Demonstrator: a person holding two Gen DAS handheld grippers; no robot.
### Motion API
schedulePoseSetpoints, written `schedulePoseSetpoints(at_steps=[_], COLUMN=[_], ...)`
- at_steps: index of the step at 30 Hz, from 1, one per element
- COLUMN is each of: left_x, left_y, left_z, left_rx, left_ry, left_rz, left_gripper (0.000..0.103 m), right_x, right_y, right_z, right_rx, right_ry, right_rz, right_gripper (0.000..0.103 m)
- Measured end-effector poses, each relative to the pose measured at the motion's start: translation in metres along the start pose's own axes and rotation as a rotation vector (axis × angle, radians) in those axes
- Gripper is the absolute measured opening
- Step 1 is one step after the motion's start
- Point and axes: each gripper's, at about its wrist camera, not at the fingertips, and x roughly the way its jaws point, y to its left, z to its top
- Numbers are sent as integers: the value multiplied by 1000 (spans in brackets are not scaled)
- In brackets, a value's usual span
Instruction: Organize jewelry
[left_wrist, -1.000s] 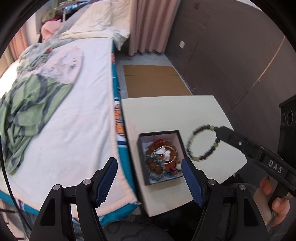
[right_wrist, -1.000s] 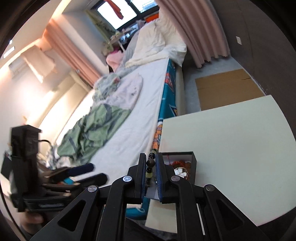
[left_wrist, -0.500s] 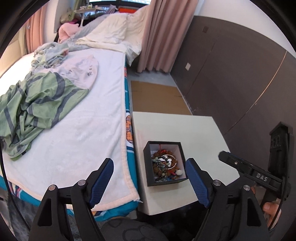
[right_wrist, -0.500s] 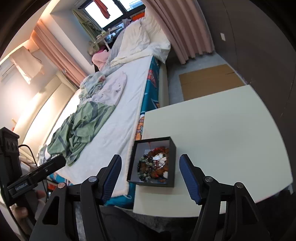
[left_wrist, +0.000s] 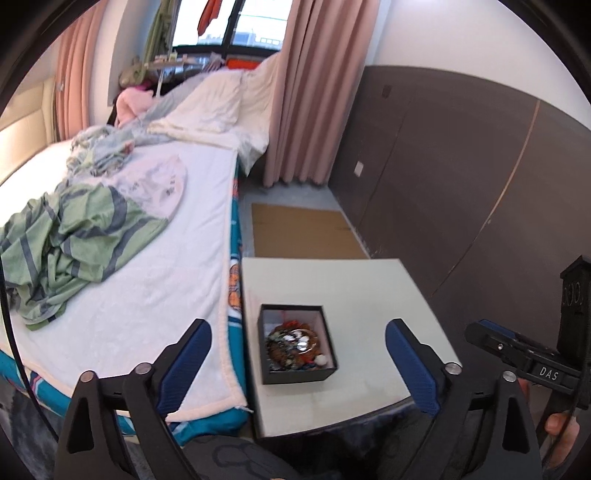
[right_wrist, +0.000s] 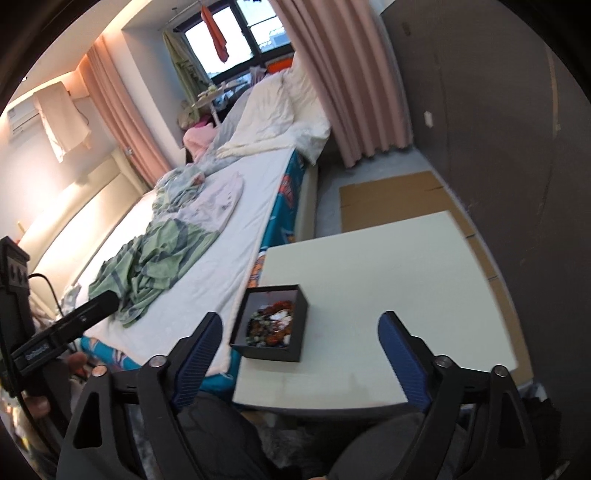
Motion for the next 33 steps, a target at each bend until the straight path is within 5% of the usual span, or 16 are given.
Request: schedulePoseSetpoints(at_steps=[4,22,33], left_x=[-16,-66,-71], left_y=[-20,-82,-78], left_z=[-6,-55,-92], left_rx=[43,175,208], left_ry=[-46,-222,-242], left_rz=[-3,-9,22], left_gripper=[103,103,103], right_x=[-25,-93,-117], right_y=[-6,-22,-26], right_z=[-7,-46,-88], right_rx=[-2,-87,-128], right_ry=[-32,-216,-179], right_rz=[-34,-90,-146], right_gripper=[103,103,103])
